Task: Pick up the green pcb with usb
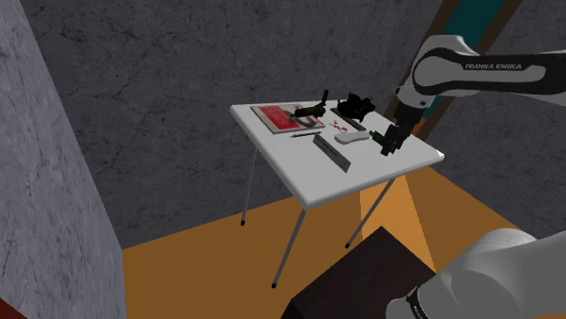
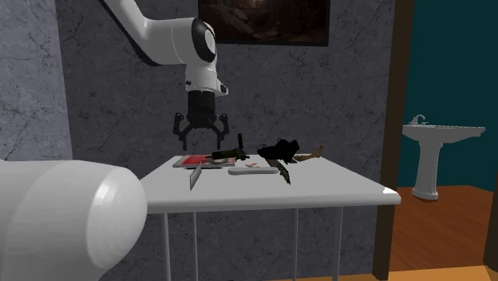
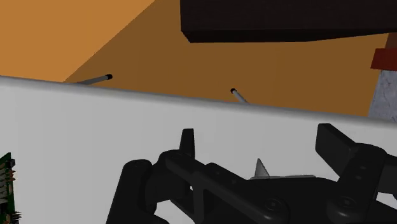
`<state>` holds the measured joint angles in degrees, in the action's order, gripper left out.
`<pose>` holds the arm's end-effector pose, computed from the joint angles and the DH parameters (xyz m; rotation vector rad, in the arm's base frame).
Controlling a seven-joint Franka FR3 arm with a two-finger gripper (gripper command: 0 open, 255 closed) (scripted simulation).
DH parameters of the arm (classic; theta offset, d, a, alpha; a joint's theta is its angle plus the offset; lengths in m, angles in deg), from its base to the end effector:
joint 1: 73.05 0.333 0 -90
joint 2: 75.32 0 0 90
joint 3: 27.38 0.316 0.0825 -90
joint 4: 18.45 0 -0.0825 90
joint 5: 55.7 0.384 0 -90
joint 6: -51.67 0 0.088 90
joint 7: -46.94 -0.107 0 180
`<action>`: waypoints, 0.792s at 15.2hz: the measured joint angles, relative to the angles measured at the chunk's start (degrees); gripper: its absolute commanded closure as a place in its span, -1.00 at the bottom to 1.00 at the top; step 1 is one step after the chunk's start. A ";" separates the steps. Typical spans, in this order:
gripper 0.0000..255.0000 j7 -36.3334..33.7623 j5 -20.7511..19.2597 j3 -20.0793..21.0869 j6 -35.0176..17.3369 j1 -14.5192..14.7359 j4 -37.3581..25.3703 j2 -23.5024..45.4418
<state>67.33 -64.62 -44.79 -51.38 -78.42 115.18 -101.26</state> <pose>0.3695 -0.1793 0.4919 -3.1210 -0.0567 0.1503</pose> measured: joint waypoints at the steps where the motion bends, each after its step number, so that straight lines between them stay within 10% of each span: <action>1: -1.00 0.71 0.09 -0.86 -1.29 -0.12 -1.00 1.92; 12: -1.00 11.22 6.15 -9.64 -10.79 -2.43 -15.38 22.82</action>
<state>78.55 -58.47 -54.43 -62.17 -80.86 99.81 -78.44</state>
